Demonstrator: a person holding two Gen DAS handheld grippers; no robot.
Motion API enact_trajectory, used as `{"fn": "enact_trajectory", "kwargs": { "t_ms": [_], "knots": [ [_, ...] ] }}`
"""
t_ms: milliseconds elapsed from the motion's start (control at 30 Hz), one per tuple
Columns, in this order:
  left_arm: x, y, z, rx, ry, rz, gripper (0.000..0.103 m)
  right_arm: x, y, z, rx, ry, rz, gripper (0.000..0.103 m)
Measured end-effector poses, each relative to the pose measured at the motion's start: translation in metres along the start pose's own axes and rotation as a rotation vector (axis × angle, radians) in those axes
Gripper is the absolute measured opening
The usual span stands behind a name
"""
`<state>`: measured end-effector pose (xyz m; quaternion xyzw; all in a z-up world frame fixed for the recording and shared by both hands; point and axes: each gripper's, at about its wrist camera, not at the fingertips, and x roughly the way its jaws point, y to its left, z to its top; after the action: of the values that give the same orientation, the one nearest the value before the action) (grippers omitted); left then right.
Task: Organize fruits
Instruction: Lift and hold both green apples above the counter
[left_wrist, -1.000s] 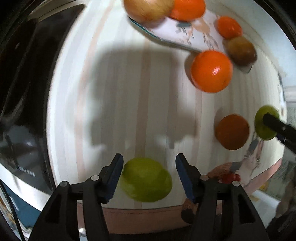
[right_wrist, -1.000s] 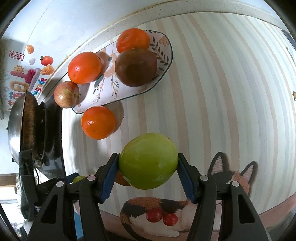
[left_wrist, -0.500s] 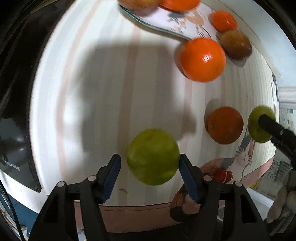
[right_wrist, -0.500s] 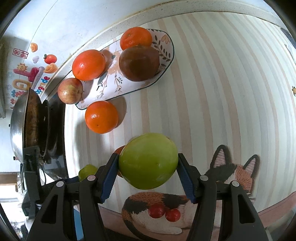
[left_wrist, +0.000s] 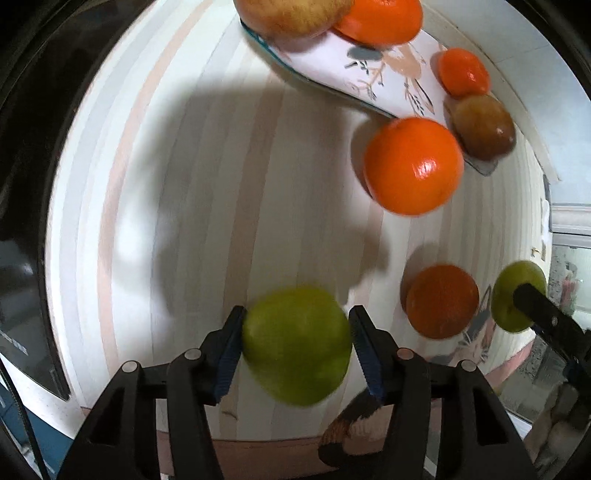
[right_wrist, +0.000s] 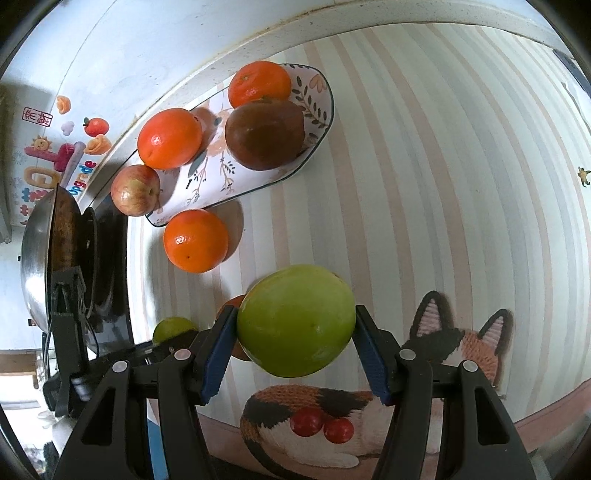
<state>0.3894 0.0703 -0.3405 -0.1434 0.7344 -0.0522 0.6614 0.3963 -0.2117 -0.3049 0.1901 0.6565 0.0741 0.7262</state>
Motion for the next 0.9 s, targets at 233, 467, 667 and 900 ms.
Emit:
{"fn": "enact_trajectory", "kwargs": {
  "t_ms": [233,467,667,900],
  "knots": [
    [-0.004,-0.006,-0.003,0.073,0.018,0.046,0.054,-0.002,-0.003,0.003,0.008,-0.002,-0.002,0.065],
    [-0.027,-0.011,-0.010,0.138,0.006,0.030,0.056,-0.005,-0.006,0.003,0.021,-0.006,0.005,0.065],
    [-0.015,-0.028,-0.009,0.187,0.055,0.028,0.057,-0.001,-0.004,0.001,0.020,0.006,0.005,0.065],
    [0.006,-0.044,-0.027,0.242,0.119,0.029,0.057,-0.004,-0.003,0.000,0.022,-0.004,0.001,0.064]
  ]
}}
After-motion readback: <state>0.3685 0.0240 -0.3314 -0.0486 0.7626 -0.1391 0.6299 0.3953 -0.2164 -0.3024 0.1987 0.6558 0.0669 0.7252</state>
